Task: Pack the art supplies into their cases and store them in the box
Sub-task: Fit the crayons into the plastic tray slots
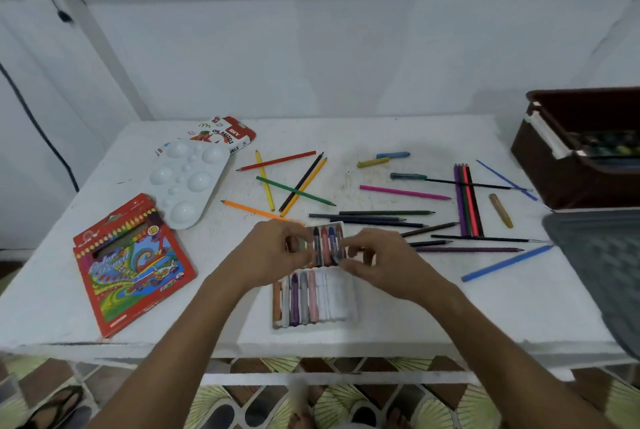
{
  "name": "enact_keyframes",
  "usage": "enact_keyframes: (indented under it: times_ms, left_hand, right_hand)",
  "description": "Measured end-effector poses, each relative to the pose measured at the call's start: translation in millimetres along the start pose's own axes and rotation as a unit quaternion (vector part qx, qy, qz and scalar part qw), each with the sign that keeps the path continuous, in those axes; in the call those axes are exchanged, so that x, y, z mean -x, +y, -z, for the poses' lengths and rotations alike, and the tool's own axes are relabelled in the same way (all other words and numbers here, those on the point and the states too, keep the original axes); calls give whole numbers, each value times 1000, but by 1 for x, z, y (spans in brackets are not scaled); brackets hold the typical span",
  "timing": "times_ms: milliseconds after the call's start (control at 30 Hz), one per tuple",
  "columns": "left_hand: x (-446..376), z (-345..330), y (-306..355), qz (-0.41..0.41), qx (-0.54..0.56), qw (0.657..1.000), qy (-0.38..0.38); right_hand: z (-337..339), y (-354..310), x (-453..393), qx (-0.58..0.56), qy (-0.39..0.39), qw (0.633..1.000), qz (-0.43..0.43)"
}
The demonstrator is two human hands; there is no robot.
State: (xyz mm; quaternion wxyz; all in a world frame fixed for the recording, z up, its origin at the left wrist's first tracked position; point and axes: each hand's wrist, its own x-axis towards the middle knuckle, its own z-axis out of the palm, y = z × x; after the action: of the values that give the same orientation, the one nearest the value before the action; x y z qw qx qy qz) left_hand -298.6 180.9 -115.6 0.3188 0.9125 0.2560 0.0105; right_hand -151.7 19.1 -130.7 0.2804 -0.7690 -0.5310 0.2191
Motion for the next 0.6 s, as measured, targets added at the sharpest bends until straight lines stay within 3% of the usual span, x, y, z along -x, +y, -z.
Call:
enact_keyframes:
  times_ms: [333, 600]
  left_hand:
    - [-145, -9, 58, -48, -25, 998, 43]
    - [-211, -32, 74, -18, -120, 991, 49]
  right_hand:
    - [100, 75, -51, 6, 150, 984, -99]
    - [118, 118, -83, 99, 92, 978, -160]
